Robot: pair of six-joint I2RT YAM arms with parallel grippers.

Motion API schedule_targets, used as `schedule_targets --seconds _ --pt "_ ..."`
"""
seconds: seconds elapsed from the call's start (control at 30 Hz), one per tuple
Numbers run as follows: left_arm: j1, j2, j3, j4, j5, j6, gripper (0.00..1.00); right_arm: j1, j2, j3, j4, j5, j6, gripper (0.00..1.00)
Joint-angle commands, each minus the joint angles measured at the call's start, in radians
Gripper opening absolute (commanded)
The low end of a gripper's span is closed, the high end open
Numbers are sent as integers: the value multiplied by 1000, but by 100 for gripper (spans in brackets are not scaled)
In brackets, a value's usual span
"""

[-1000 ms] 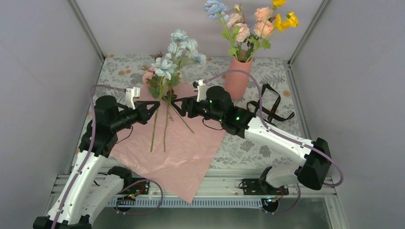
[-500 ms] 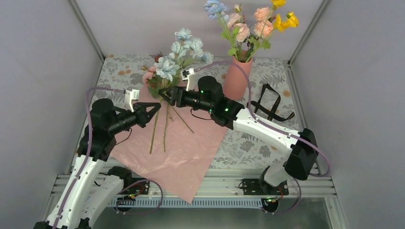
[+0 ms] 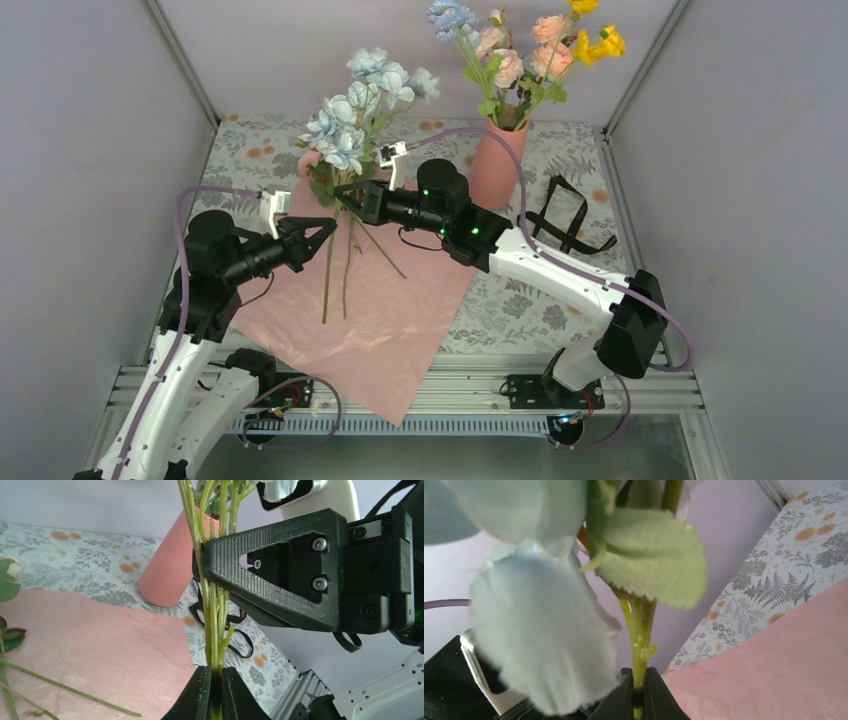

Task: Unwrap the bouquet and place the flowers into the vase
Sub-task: Insert the fake flower into the vase.

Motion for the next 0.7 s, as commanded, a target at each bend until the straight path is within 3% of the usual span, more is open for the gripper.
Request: schedule_targets --seconds 0.0,0.1,0.33,0.47,0.67 --pt "0 -29 24 9 34 22 11 7 -41 -21 30 -2 -76 4" --pt "0 -25 28 3 45 28 23 11 -63 -29 28 15 -116 4" --pt "0 -31 49 -26 49 40 77 15 -99 -21 -24 77 -244 4" --pt "0 -33 69 -56 39 50 89 16 -117 -7 -72 142 -357 4" --pt "1 -37 80 -79 20 76 100 16 -146 24 -128 247 -520 4"
